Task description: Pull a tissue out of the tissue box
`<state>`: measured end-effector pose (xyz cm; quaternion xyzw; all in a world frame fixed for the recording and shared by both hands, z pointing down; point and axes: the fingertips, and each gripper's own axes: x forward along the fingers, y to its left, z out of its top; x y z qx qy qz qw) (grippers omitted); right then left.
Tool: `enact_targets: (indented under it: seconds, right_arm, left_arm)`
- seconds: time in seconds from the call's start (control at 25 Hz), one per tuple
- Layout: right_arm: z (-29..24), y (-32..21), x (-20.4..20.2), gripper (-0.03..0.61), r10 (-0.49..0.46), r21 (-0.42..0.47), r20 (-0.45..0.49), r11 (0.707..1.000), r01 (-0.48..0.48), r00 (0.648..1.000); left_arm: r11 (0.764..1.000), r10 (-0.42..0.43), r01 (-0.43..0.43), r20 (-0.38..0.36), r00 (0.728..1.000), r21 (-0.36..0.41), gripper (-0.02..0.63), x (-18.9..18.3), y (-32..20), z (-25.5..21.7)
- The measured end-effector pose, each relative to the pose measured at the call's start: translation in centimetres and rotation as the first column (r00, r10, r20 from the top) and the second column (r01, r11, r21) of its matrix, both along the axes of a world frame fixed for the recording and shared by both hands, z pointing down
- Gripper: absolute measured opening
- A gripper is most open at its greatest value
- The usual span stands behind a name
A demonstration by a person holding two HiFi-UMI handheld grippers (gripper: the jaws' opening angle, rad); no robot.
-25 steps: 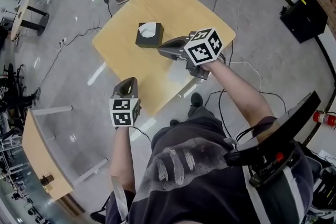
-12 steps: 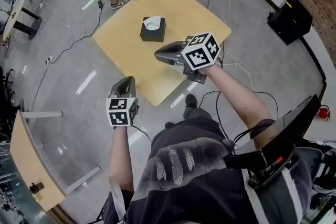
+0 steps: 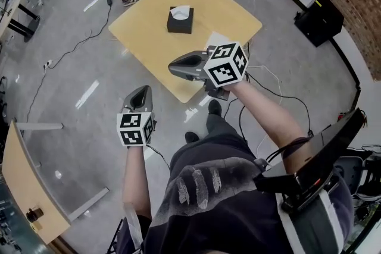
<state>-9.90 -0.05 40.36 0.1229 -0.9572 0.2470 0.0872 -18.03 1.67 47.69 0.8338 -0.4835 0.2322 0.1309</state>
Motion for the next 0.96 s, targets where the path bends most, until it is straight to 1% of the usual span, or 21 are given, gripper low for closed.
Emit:
enact_targets:
  seconds: [0.2,0.36,0.48,0.64,0.76,0.96]
  right_arm:
    - [-0.5,2.9,-0.5,-0.002,-0.001,-0.007,-0.009,1.000,0.001,1.000]
    - [-1.8,4.1,0.2,-0.002,0.007,-0.023,0.028,1.000,-0.006,1.000]
    - [-2.6,5.1,0.4,-0.002,0.009,-0.020,0.055,1.000,-0.008,0.998]
    - [-3.4,6.5,1.6,-0.002,0.004,-0.009,0.103,1.000,-0.003,0.995]
    - [-3.6,7.1,3.5,-0.002,0.007,-0.002,0.119,1.000,-0.007,0.993]
    - [-4.2,8.8,6.8,-0.002,-0.008,-0.018,0.146,1.000,0.011,0.989]
  left_arm:
    - [0.999,0.020,-0.016,-0.086,0.996,0.040,0.000,1.2,2.3,-2.0]
    - [0.998,0.029,-0.022,-0.116,0.993,0.066,0.000,2.2,3.2,-3.7]
    - [0.996,0.032,-0.022,-0.119,0.992,0.087,0.000,2.4,4.0,-4.9]
    - [0.993,0.032,-0.021,-0.092,0.995,0.120,0.000,3.4,5.0,-6.3]
    - [0.990,0.037,-0.027,-0.073,0.997,0.139,0.000,5.2,5.5,-7.2]
    - [0.988,0.039,-0.029,-0.068,0.997,0.149,0.000,9.1,6.8,-8.1]
